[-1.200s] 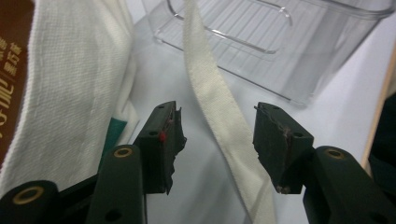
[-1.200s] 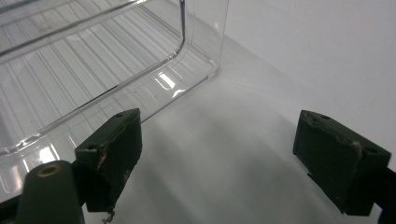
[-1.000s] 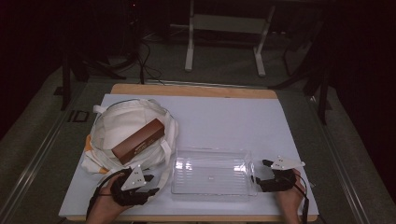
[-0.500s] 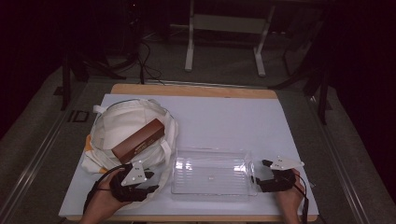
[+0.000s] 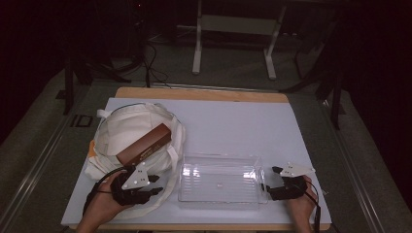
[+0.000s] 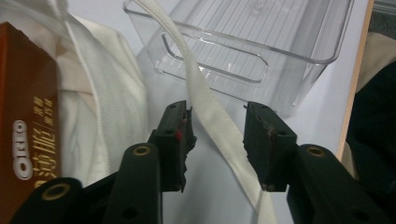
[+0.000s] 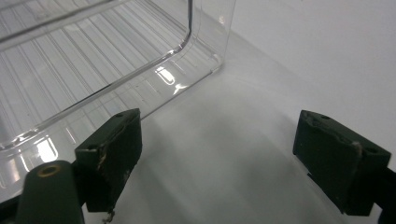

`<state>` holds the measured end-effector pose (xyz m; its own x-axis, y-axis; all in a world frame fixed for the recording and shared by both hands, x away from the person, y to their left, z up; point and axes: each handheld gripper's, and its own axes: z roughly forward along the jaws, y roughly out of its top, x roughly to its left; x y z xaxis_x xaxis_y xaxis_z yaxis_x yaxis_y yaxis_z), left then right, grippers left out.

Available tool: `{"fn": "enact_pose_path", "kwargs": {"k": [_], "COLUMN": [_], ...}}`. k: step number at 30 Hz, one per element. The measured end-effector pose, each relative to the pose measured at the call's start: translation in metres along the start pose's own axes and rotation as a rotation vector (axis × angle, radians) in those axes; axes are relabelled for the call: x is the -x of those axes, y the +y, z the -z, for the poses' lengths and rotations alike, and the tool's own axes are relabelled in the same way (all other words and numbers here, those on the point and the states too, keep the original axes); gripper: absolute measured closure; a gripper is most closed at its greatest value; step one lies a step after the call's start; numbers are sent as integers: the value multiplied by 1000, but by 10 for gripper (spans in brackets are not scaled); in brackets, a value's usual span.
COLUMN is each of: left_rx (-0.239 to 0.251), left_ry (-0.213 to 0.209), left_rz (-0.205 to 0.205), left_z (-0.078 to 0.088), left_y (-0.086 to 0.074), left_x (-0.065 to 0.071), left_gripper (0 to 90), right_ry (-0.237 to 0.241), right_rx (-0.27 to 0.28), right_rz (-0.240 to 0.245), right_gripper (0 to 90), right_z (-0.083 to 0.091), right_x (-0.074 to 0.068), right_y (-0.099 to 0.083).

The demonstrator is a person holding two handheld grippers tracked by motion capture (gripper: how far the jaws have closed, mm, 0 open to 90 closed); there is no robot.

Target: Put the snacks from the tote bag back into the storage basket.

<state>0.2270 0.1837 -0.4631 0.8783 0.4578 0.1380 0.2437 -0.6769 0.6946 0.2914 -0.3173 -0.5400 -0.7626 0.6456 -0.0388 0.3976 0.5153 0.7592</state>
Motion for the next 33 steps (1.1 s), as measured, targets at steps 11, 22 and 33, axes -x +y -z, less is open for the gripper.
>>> {"fn": "enact_pose_path", "kwargs": {"k": [11, 22, 33], "left_rx": [8, 11, 30], "left_ry": [8, 39, 78], "left_rz": [3, 33, 89], "left_z": [9, 15, 24], "left_y": [-1, -5, -9], "left_x": [-10, -21, -34], "left_gripper": [742, 798, 545], "right_ry": [-2, -3, -5], "right_rx": [-12, -13, -23], "right_rz": [9, 14, 23], "right_gripper": [156, 156, 156], "right_z": [-1, -1, -2], "right_x": [-1, -2, -2], "right_y": [0, 1, 1]}}
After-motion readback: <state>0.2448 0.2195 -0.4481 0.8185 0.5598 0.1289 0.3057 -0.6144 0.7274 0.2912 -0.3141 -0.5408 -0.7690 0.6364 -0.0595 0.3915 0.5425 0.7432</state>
